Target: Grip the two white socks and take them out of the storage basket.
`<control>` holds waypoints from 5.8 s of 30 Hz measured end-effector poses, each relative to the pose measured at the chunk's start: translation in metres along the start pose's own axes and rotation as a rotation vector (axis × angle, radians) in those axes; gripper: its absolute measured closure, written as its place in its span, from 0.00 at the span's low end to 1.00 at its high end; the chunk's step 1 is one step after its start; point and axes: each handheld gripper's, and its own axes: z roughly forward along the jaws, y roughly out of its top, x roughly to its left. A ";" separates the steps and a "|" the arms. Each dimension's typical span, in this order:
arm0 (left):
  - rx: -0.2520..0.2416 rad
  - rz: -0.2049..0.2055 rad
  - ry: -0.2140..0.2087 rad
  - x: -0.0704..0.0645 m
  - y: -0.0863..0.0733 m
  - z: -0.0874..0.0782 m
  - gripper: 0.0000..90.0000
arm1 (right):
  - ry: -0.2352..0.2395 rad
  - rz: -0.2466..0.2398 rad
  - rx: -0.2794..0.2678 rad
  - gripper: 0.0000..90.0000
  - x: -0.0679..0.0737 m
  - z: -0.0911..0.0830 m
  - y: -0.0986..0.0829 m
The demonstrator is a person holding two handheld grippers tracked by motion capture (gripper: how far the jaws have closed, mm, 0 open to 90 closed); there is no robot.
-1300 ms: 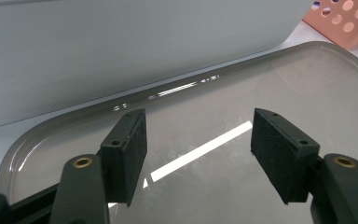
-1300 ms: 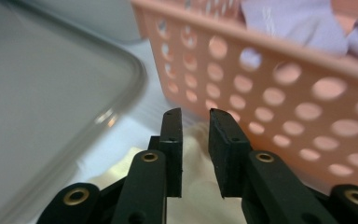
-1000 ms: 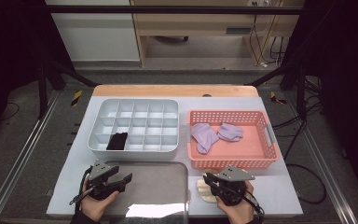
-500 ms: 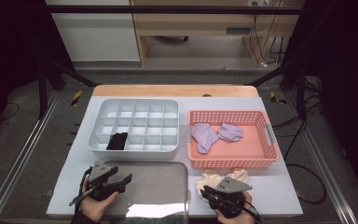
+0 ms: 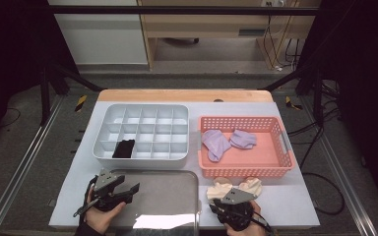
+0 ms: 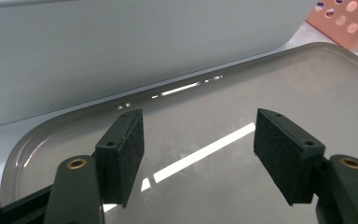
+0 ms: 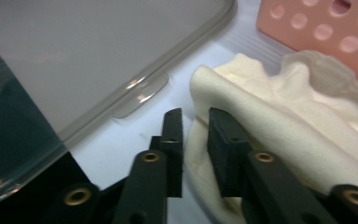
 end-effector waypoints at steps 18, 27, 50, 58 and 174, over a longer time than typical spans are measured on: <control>-0.007 0.002 -0.005 0.000 0.001 -0.002 0.36 | 0.147 0.060 -0.032 0.98 0.018 0.008 0.041; -0.013 -0.007 -0.024 0.000 0.002 -0.003 0.35 | 0.179 0.072 0.017 0.92 0.038 0.056 0.069; 0.023 0.058 -0.112 -0.074 0.036 0.000 0.36 | -0.042 0.153 -0.098 0.90 -0.042 0.006 0.029; 0.080 0.112 -0.141 -0.111 0.031 0.026 0.44 | -0.061 0.153 -0.075 0.89 -0.043 0.021 0.025; 0.056 0.097 -0.125 -0.054 0.014 0.017 0.52 | -0.161 0.194 -0.115 0.95 -0.058 -0.033 0.006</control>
